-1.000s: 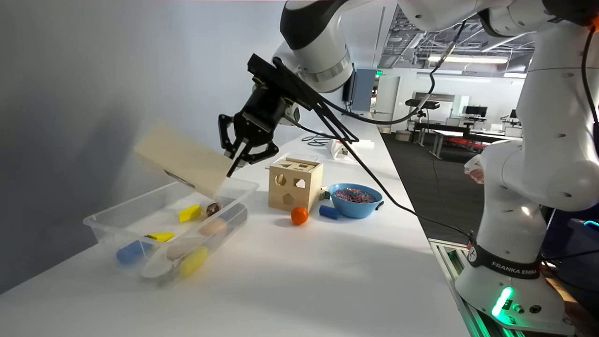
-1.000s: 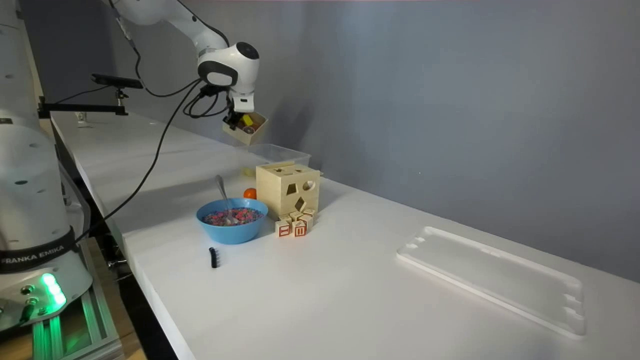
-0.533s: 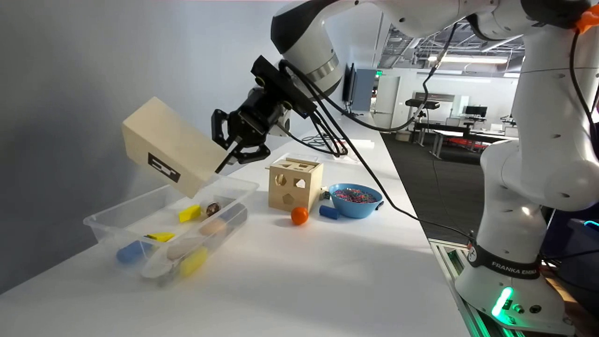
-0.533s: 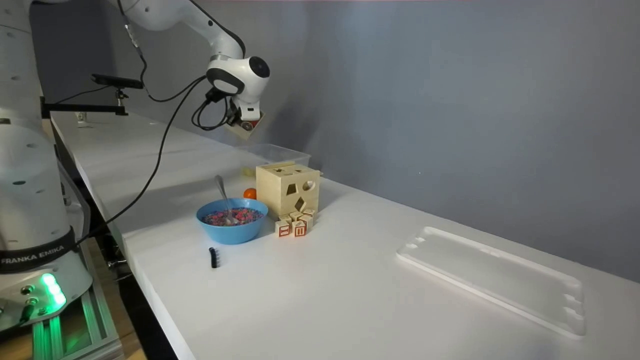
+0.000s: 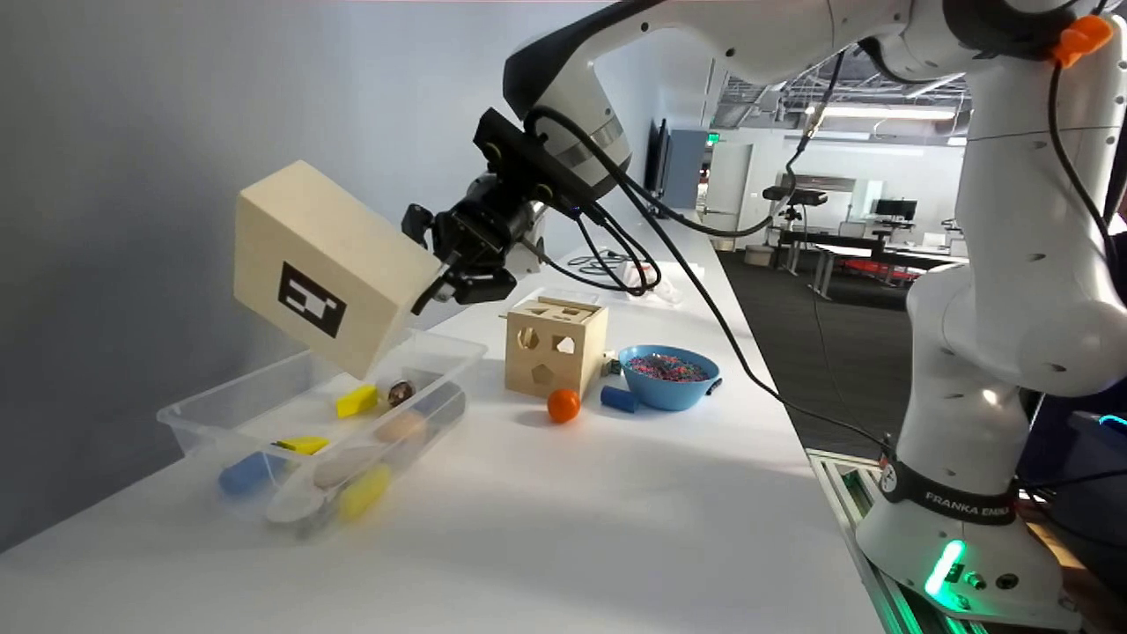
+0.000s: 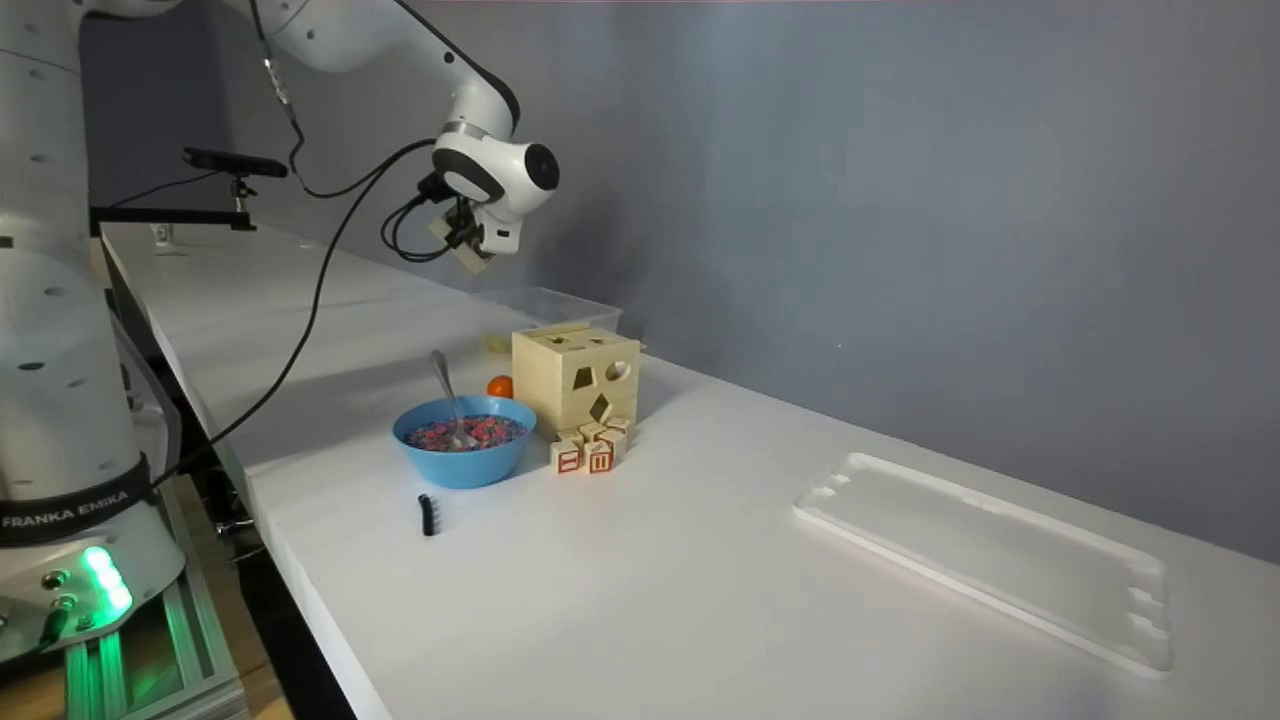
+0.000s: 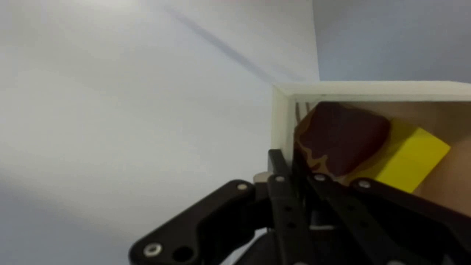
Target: Pour the coffee pods into the transparent container
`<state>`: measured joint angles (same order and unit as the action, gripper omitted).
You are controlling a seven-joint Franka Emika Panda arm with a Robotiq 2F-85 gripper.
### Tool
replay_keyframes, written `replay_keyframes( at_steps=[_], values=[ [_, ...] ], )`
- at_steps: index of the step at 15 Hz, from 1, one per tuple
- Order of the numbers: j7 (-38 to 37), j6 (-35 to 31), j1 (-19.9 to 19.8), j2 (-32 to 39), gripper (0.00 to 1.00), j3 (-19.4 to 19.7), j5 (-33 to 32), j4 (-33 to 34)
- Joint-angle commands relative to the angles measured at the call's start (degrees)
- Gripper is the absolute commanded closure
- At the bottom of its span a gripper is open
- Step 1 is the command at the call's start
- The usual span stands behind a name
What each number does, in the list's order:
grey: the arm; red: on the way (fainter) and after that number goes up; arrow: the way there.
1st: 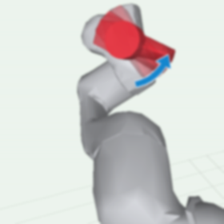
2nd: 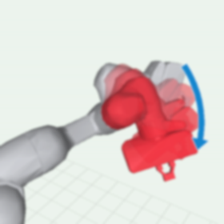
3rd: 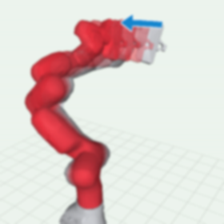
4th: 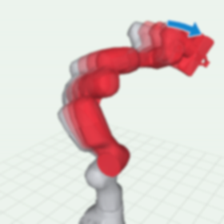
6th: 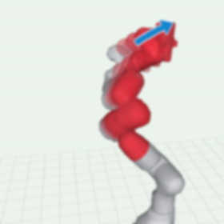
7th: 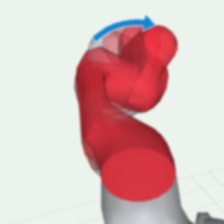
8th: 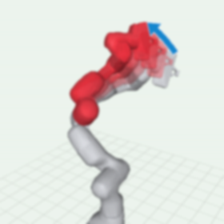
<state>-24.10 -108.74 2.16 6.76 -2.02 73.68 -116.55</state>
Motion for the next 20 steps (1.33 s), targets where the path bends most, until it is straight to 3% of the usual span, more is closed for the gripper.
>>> replay_keyframes(
  at_steps=[1, 10, 13, 20],
  values=[
    [-2.72, 6.61, -2.64, 2.93, 0.98, 1.95, 6.52, 2.27],
    [-4.18, 17.71, -5.02, 11.71, 0.98, 2.39, 25.48, 3.37],
    [-8.39, 17.62, -5.06, 13.13, 0.98, 2.21, 31.88, 2.51],
    [-8.84, 37.97, -6.89, 19.01, 0.98, 1.11, 35.38, 5.18]
  ],
)
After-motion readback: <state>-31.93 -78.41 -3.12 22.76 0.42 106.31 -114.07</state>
